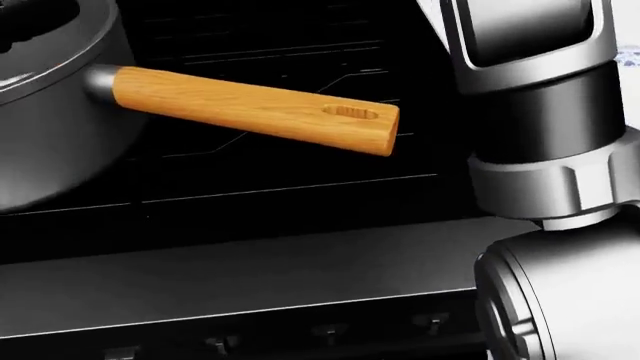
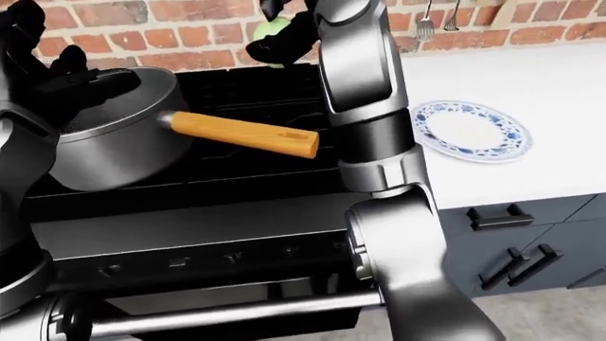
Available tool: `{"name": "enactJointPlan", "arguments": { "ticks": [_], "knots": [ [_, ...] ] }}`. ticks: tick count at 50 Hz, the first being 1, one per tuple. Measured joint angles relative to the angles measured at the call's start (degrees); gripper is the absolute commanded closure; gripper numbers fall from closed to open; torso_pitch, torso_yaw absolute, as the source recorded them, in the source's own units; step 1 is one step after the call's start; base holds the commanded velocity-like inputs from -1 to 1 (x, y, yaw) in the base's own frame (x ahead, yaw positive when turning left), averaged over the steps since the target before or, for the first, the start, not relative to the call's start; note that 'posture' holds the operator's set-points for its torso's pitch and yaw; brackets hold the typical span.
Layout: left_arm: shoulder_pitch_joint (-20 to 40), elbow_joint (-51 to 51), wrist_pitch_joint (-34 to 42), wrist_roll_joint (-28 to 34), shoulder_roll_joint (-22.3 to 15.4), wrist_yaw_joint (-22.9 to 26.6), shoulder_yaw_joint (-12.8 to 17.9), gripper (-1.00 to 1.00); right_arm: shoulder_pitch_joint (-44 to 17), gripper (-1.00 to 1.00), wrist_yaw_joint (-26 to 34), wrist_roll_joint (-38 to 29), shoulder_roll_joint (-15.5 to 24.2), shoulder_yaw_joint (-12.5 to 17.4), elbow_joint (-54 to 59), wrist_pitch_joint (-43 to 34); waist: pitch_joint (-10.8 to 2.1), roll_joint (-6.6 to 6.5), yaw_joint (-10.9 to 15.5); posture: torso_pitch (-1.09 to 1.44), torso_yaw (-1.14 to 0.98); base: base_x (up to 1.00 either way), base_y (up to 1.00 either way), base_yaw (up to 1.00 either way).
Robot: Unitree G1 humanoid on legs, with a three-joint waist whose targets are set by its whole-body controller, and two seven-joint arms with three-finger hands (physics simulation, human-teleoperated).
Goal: Pick the brussel sprout from the plate and place it in the pan.
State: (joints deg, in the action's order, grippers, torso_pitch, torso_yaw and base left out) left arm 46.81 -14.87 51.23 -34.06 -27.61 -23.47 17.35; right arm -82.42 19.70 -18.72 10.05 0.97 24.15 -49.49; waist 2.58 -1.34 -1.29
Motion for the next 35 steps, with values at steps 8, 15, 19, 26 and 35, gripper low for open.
{"name": "enactJointPlan", "arguments": {
  "ticks": [8,15,19,26,35],
  "knots": [
    [-0.28,-0.35,0.14,-0.52,0.38,-0.03,-0.76,-1.00,1.63,1.00,-0.37,-0.11,0.22,0.42,0.99,0.35,0.03,1.55,-0.56,0.00,0.00,0.00,0.43,0.00],
    [0.38,-0.69,0.47,-0.64,0.15,0.05,-0.88,-1.00,0.83,1.00,-0.61,-0.28,0.54,0.68,1.10,0.13,-0.06,-0.88,0.32,0.00,0.00,0.00,0.43,0.00],
    [0.24,-0.31,-0.07,-0.32,-0.19,0.14,-0.43,-1.00,0.57,1.00,-0.84,-0.18,-0.27,0.41,0.99,0.90,-0.62,-4.42,0.59,0.00,0.00,0.00,0.43,0.00],
    [0.18,-0.47,0.59,-0.04,-0.18,-0.29,-0.01,-1.00,1.44,1.00,-0.12,0.45,-0.78,-0.41,0.38,-0.10,0.20,-0.95,0.20,0.00,0.00,0.00,0.43,0.00],
    [-0.28,-0.57,0.43,-0.43,0.46,-0.03,-0.90,-1.00,1.40,1.00,-0.37,-0.23,-0.10,0.25,-0.52,-0.19,-0.14,1.72,-0.55,0.00,0.00,0.00,0.43,0.00]
  ]
}}
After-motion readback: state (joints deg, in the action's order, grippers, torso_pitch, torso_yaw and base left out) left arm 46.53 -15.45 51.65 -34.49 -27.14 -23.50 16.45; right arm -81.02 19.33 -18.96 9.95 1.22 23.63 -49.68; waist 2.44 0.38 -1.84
